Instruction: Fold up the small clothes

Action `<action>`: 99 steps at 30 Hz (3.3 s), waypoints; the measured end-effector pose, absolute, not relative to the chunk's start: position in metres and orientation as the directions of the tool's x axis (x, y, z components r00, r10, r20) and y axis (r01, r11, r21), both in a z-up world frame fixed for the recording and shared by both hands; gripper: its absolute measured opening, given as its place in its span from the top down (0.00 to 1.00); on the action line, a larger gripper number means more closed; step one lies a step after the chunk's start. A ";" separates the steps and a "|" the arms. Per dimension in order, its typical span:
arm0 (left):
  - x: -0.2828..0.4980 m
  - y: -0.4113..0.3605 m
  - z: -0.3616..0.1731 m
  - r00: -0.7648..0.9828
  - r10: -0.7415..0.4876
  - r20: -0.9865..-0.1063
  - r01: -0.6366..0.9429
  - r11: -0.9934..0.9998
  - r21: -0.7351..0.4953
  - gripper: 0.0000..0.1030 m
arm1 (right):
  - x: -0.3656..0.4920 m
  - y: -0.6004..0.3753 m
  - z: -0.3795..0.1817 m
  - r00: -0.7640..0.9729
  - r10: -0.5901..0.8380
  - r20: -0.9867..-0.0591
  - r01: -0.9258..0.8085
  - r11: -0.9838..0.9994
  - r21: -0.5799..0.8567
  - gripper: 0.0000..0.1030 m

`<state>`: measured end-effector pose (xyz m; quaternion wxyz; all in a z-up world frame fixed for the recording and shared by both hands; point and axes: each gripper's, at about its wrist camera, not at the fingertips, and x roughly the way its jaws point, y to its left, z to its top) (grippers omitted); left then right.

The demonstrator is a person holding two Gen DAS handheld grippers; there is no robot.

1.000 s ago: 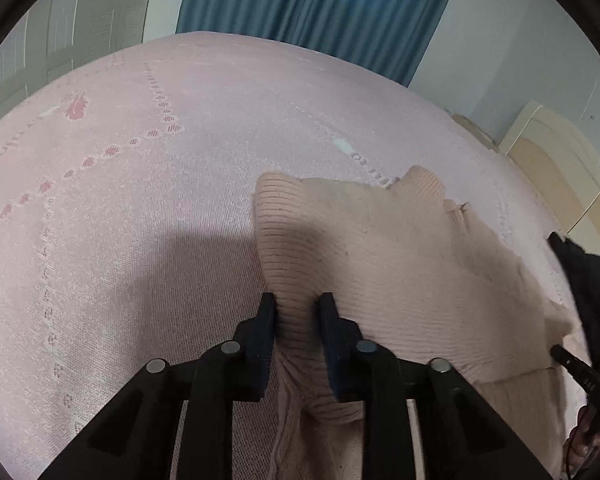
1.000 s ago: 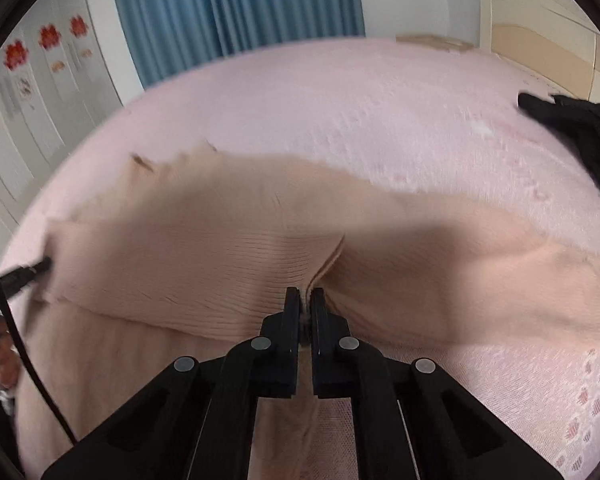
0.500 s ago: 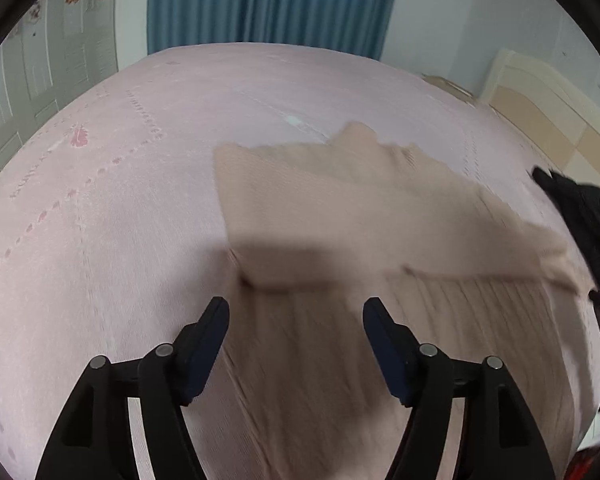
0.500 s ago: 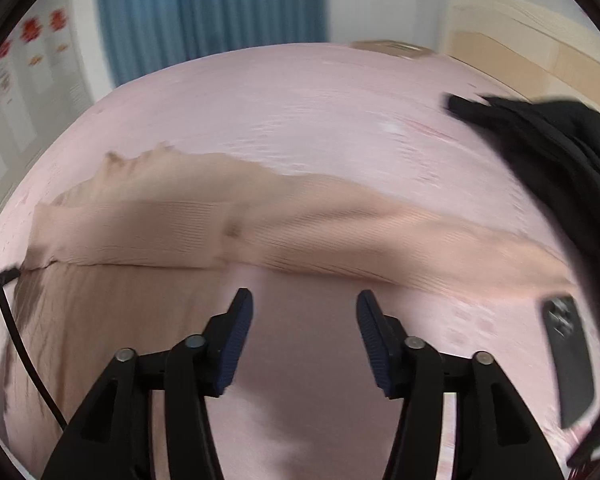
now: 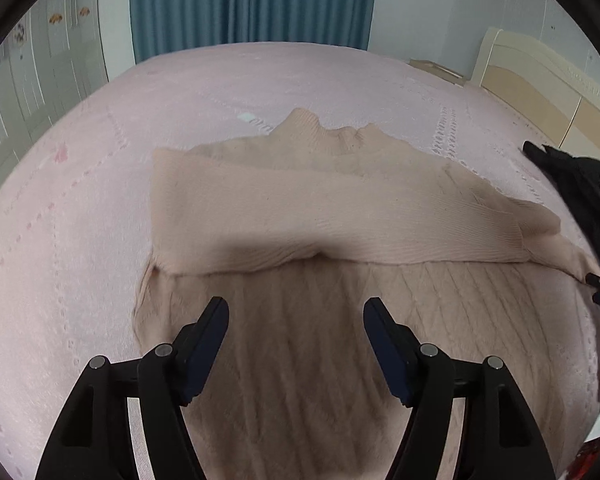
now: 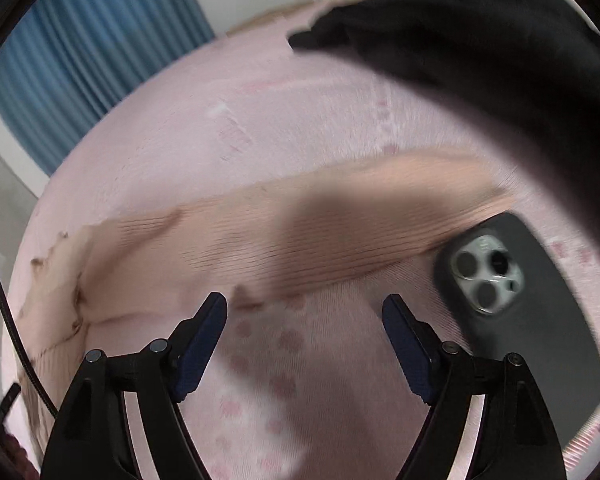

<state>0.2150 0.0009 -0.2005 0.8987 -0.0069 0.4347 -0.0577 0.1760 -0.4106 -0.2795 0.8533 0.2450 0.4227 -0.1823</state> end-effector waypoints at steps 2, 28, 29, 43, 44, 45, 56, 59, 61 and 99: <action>0.218 -0.004 -0.197 0.619 -0.117 -0.777 0.098 0.993 -0.071 0.34 | 0.184 -0.404 -0.279 0.582 -0.154 -0.799 0.525 0.821 0.224 0.21; 0.180 0.080 -0.181 0.621 -0.079 -0.780 -0.029 0.992 -0.123 0.34 | 0.222 -0.375 -0.169 0.651 -0.449 -0.611 0.528 0.847 -0.061 0.94; 0.176 0.086 -0.181 0.624 -0.079 -0.778 -0.042 0.990 -0.135 0.34 | 0.225 -0.364 -0.160 0.664 -0.447 -0.599 0.514 0.855 -0.069 0.94; 0.150 0.147 -0.167 0.643 -0.086 -0.761 -0.070 0.983 -0.170 0.33 | 0.303 -0.077 -0.093 0.844 -0.101 -0.526 0.074 0.995 -0.071 0.94; 0.149 0.152 -0.167 0.644 -0.086 -0.760 -0.082 0.980 -0.180 0.33 | 0.307 -0.056 -0.096 0.840 -0.048 -0.541 0.032 0.999 -0.039 0.94; 0.150 0.158 -0.170 0.642 -0.092 -0.761 -0.097 0.975 -0.200 0.33 | 0.312 -0.033 -0.104 0.820 0.025 -0.572 -0.032 0.999 -0.002 0.93; 0.173 0.145 -0.193 0.595 -0.239 -0.767 -0.012 0.952 -0.306 0.33 | 0.288 -0.052 -0.174 0.714 0.197 -0.672 -0.142 0.980 0.137 0.36; 0.190 0.128 -0.197 0.587 -0.282 -0.759 0.012 0.940 -0.341 0.33 | 0.268 -0.099 -0.184 0.728 0.107 -0.678 -0.034 0.992 0.120 0.36; 0.209 0.113 -0.201 0.584 -0.308 -0.752 0.030 0.933 -0.359 0.35 | 0.252 -0.129 -0.194 0.725 0.044 -0.687 0.022 0.996 0.086 0.36; 0.289 0.121 -0.223 0.646 -0.216 -0.733 -0.156 0.902 -0.403 0.94 | 0.273 -0.179 -0.240 0.724 -0.021 -0.690 0.122 0.988 0.098 0.36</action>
